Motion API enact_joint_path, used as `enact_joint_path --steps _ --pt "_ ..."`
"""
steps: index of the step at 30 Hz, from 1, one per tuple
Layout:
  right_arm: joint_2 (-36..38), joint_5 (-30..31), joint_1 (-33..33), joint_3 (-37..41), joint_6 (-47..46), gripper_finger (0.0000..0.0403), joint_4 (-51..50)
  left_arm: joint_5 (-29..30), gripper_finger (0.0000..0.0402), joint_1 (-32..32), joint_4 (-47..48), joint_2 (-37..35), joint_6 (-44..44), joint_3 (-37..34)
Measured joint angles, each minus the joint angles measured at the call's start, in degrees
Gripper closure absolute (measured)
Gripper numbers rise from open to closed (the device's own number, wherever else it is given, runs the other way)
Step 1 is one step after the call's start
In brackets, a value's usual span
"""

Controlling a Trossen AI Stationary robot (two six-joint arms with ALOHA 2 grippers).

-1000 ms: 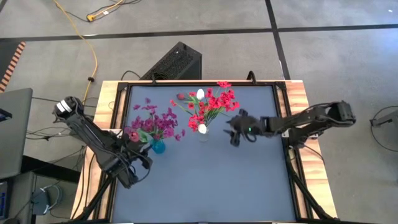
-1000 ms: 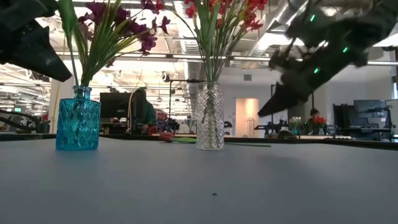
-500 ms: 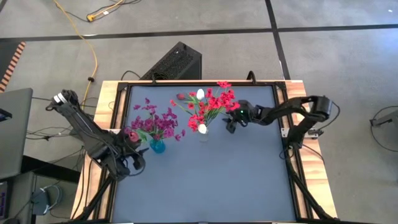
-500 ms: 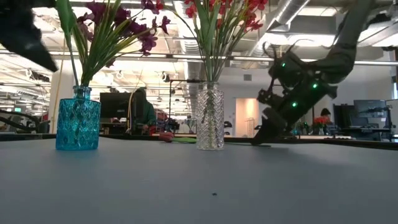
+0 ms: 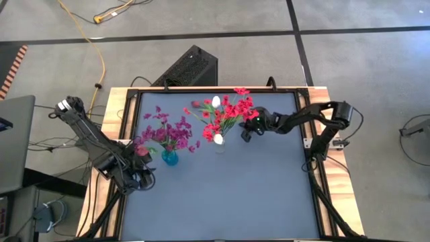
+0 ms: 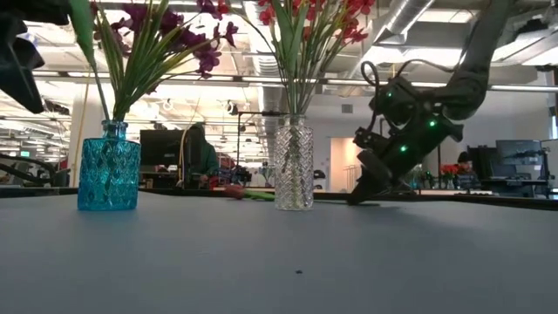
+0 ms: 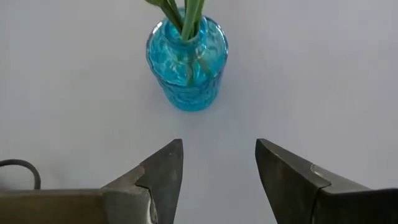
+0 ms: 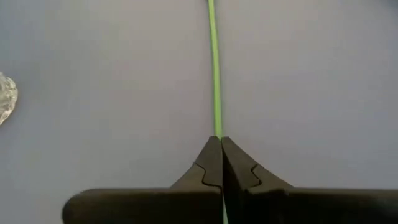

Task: Sort flowers into vase by color
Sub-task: Put the red tulip into the blue vase

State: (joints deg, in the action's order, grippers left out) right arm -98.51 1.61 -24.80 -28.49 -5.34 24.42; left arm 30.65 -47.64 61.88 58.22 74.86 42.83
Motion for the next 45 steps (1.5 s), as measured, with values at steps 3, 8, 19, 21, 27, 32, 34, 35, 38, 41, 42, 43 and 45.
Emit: enact_joint_path --steps 3,8,19,21,27,32,34,35,38,41,42,43,45 --pt "2.9 -0.3 0.0 0.2 -1.5 0.0384 -2.9 -0.9 0.0211 0.0 -0.3 0.0 -0.1 0.0" --pt "10.9 0.8 0.1 0.8 -3.3 0.0385 -9.9 -0.7 0.0211 -0.1 -2.7 -0.6 -1.3 0.2" --pt "35.2 5.8 2.1 7.9 -8.6 0.0385 -6.5 1.9 0.0212 -6.2 -16.0 -1.2 -11.6 0.6" --pt "39.9 8.7 3.5 10.1 -9.2 0.0385 -3.8 3.2 0.0212 -7.8 -19.6 -1.2 -13.9 0.6" --pt "52.9 16.8 8.7 12.4 -9.2 0.0386 4.1 5.5 0.0212 -11.1 -27.9 -1.2 -19.5 0.6" --pt "60.3 23.0 14.6 12.4 0.0 0.0386 13.4 5.1 0.0212 -12.7 -32.1 -1.2 -22.6 0.6" --pt "62.4 23.0 17.2 12.4 3.1 0.0386 17.1 6.0 0.0212 -13.2 -33.5 -1.2 -23.7 0.6" --pt "63.1 22.8 18.6 12.4 4.5 0.0386 18.4 6.5 0.0212 -13.3 -34.2 -1.2 -24.6 0.6" --pt "64.1 21.7 24.0 12.4 7.8 0.0386 20.9 8.1 0.0212 -13.5 -37.8 -1.0 -28.9 0.6" --pt "63.4 18.5 30.6 12.4 9.6 0.0386 22.3 8.9 0.0212 -13.5 -43.3 -0.7 -34.9 0.6" --pt "62.7 17.9 33.0 12.4 9.7 0.0386 23.1 8.9 0.0212 -13.5 -45.7 -0.4 -37.4 0.6" --pt "61.8 17.8 35.5 12.4 9.8 0.0386 24.3 8.8 0.0212 -13.4 -47.7 -0.1 -40.0 0.6" --pt "59.4 17.8 40.3 12.4 11.0 0.0386 26.9 7.6 0.0212 -13.4 -51.4 0.2 -45.3 0.6"
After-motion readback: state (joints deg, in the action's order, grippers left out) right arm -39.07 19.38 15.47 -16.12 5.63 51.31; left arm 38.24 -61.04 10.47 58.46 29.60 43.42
